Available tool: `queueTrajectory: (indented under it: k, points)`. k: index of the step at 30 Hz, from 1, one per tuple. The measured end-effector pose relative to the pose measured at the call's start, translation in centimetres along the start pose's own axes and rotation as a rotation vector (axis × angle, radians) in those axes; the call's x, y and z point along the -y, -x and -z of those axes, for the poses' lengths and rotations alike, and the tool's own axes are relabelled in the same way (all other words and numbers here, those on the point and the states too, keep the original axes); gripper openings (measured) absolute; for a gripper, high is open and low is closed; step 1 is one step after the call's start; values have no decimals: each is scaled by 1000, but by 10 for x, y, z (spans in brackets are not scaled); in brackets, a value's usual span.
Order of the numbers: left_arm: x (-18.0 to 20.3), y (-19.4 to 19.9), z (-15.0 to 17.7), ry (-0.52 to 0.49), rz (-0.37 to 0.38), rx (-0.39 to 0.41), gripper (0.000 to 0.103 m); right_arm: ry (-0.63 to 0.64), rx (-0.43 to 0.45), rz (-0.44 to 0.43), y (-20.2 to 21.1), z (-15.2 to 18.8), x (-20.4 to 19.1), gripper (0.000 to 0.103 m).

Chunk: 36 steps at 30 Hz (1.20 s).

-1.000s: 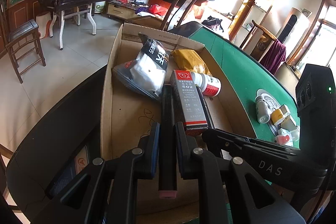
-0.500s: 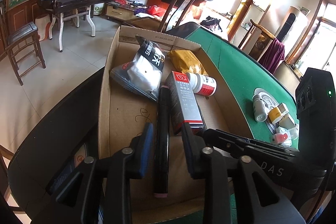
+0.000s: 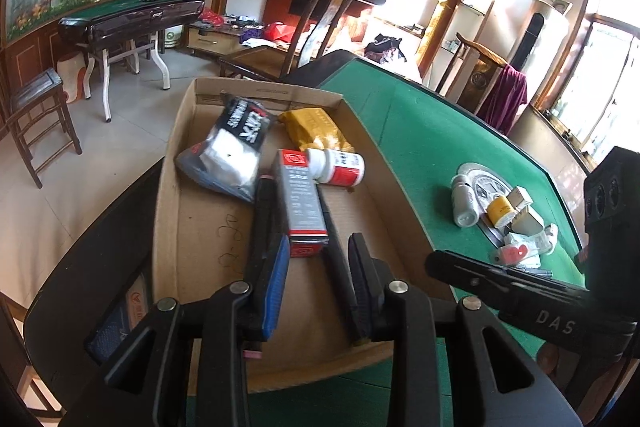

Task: Organize objects
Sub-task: 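Move the left tool to a white bottle while the right tool moves to a white cylindrical bottle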

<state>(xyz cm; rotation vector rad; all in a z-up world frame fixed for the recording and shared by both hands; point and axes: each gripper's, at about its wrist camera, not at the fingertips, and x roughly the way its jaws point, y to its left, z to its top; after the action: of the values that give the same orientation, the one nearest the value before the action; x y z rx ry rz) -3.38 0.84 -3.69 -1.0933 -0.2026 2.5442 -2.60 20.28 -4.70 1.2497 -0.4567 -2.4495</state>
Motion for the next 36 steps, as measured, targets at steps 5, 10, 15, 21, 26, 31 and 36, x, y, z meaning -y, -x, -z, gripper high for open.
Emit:
queueTrajectory:
  k: [5,10,15,21,26,31,36]
  points:
    - [34,-3,3,-64,15,-16,33,-53,39,16,35,6,33,18]
    - [76,-11,10,-143,44,-55,33,-119,90,35,69,10,70,18]
    - [121,-22,16,-230,83,-100,34,-203,163,53,107,13,111,18]
    - [181,-56,-3,-345,108,-160,42,-333,281,109,155,13,162,18]
    - [209,-103,-36,-395,84,-246,43,-418,331,110,176,15,192,19]
    - [219,-145,-49,-424,38,-347,43,-444,339,95,184,16,202,19]
    - [228,-168,-42,-478,-29,-372,43,-454,340,89,185,17,207,19]
